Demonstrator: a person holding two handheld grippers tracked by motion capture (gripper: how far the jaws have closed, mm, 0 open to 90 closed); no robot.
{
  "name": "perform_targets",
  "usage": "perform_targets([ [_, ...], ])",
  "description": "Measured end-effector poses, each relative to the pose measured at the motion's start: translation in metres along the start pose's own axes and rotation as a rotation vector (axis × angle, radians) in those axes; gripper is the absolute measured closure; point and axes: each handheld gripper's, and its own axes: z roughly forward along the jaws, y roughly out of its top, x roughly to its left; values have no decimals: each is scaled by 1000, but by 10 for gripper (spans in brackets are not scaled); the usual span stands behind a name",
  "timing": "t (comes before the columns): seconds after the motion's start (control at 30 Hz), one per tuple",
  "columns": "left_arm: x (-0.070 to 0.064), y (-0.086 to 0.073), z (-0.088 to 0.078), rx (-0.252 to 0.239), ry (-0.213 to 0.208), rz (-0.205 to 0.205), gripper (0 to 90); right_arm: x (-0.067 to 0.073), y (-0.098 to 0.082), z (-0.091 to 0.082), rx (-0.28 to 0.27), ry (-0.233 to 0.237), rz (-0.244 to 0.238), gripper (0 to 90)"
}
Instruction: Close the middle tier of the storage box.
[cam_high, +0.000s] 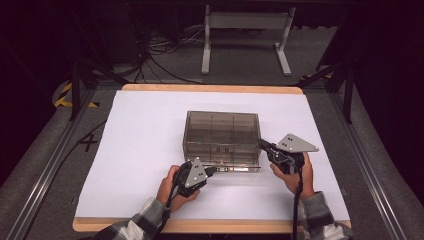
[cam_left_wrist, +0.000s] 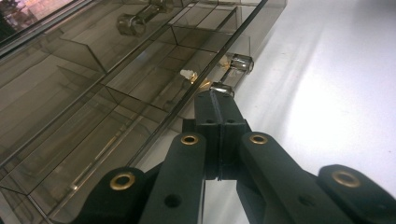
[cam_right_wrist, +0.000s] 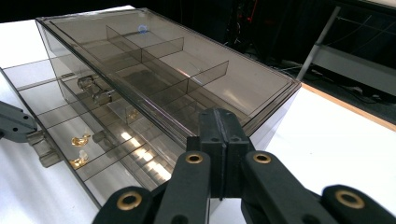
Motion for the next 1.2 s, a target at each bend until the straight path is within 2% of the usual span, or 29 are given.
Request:
perform_targets([
  [0.13,2,1,1,-4,18,1,897,0,0,0,0,-2,-3,900],
  [0.53,6,3,6,-4,29,-5,896,0,0,0,-2,0,0,900],
  [1.0,11,5,14,2,63,14,893,0,0,0,-3,2,-1,900],
  [1.2,14,6,16,8,63,14,895,0,0,0,-5,-1,-1,900],
])
